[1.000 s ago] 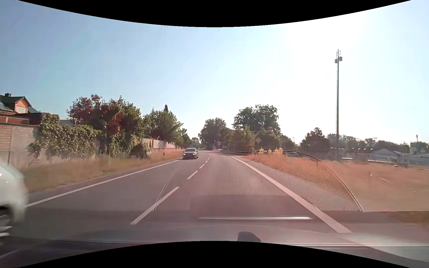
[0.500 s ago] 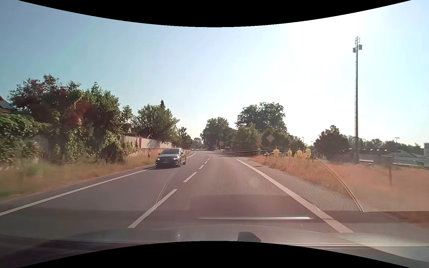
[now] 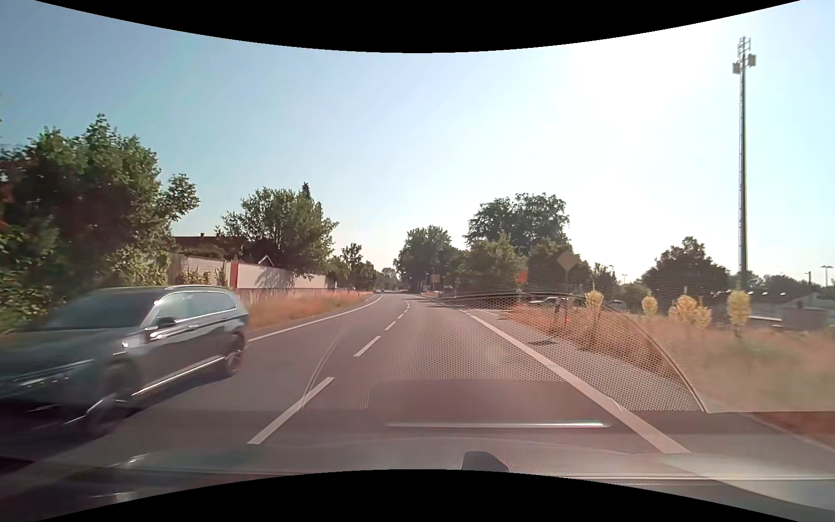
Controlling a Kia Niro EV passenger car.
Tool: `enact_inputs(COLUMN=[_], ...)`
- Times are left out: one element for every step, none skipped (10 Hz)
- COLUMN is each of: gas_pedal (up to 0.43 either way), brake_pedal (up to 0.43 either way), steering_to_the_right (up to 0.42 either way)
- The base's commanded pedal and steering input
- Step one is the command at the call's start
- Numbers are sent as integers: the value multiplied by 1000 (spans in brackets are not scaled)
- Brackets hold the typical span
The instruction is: Follow the waypoints while adhering to traffic rules and regulations
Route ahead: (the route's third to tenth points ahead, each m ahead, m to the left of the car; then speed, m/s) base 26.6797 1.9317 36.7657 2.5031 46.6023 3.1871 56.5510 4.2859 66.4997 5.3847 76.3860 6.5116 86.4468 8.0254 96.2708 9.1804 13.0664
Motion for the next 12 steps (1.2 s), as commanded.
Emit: enact_inputs(gas_pedal=[28,28,28,28,28,28,28,28,28,28,28,28], brake_pedal=[0,0,0,0,0,0,0,0,0,0,0,0], steering_to_the_right=[-12,-11,-12,-12,-12,-11,-11,-11,-12,-11,-12,-11])
